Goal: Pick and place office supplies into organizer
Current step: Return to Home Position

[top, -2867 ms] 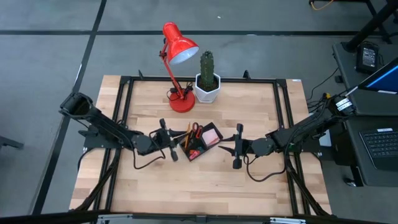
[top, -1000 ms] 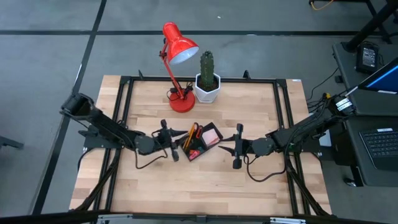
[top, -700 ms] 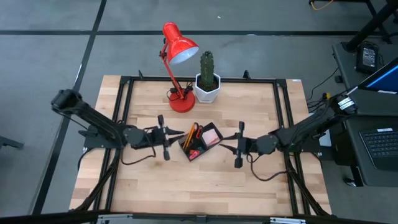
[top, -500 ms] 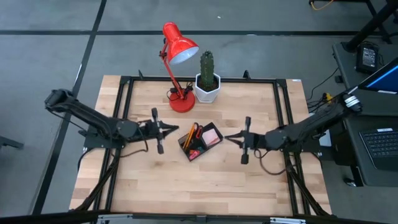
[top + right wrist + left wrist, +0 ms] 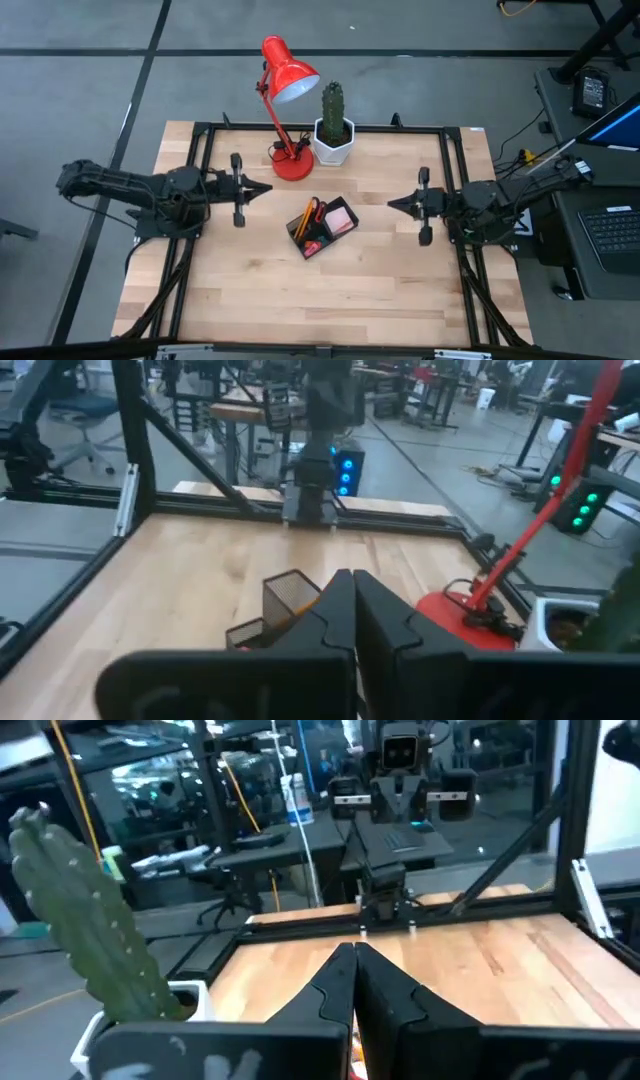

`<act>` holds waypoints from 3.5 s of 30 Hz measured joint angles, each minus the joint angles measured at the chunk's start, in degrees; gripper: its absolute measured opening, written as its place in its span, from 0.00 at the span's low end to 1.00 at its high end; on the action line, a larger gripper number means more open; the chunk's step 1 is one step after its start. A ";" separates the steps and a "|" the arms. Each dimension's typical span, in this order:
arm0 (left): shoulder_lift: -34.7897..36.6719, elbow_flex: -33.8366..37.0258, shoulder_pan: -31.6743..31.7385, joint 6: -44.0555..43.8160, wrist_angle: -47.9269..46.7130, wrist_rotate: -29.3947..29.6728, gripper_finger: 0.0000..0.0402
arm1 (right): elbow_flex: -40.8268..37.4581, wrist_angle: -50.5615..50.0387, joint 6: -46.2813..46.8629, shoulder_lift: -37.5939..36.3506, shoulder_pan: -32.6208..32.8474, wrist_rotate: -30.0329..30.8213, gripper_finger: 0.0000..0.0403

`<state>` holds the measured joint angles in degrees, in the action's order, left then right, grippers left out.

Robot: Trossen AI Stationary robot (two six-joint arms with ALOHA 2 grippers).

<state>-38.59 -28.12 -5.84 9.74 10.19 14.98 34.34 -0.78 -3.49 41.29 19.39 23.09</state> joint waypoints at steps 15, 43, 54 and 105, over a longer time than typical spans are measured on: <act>18.06 20.08 22.86 -3.09 13.10 -17.71 0.00 | -11.32 -2.45 -0.02 -18.93 -3.31 -0.32 0.00; 34.81 27.69 30.01 -4.15 -0.80 -16.17 0.00 | -24.97 -7.72 -4.59 -41.24 -3.71 -0.47 0.00; 34.82 27.69 29.96 -7.70 -3.21 -15.80 0.00 | -29.71 3.84 -5.52 -41.24 -3.73 -3.88 0.00; 34.80 27.69 29.96 -10.03 -3.16 -15.82 0.01 | -33.97 4.26 1.24 -41.01 -11.90 -10.22 0.06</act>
<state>-3.79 -0.43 24.12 -0.30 7.03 -0.84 0.36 3.49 -2.25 0.28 7.49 12.86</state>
